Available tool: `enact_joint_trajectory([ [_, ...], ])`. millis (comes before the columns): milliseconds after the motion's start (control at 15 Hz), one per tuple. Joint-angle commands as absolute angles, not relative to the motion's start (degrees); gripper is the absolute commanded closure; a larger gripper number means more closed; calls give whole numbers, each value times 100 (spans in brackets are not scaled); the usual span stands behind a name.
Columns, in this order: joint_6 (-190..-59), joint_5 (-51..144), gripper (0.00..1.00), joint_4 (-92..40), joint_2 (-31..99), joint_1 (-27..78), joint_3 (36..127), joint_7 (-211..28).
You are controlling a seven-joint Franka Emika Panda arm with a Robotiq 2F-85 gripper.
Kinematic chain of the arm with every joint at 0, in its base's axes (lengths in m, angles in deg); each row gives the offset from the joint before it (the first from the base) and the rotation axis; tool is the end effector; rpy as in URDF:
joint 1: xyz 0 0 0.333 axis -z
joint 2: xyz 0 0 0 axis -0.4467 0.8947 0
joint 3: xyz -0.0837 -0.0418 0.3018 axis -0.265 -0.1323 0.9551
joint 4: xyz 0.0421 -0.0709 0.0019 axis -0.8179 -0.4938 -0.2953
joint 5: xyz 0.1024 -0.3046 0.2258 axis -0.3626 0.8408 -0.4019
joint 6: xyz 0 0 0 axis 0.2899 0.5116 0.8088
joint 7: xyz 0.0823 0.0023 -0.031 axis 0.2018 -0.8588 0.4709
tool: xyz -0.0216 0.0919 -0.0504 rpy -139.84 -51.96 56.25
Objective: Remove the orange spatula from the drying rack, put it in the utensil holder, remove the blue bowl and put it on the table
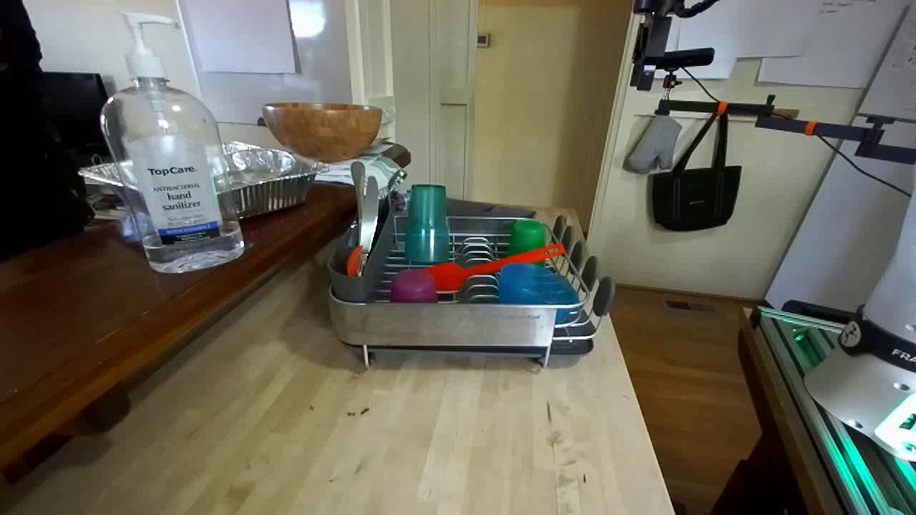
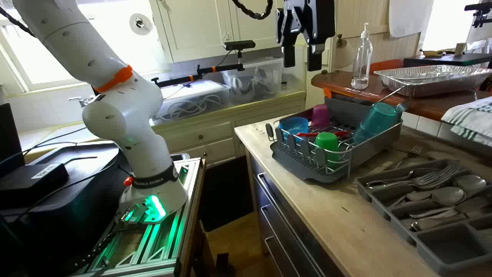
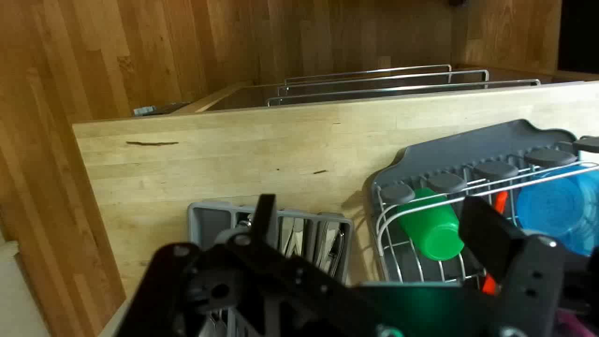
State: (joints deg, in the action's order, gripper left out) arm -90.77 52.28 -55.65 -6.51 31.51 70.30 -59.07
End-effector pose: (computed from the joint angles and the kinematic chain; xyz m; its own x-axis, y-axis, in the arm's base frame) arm 0.3993 -0.1796 0.5704 0.9844 0.1757 0.0041 0.1752 -0.9828 0.0580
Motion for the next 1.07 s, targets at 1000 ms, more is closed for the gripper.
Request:
enact_joint_trajectory([
  [1000, -9390, 5164, 0, -5603, -503, 3157, 6962, -5647],
])
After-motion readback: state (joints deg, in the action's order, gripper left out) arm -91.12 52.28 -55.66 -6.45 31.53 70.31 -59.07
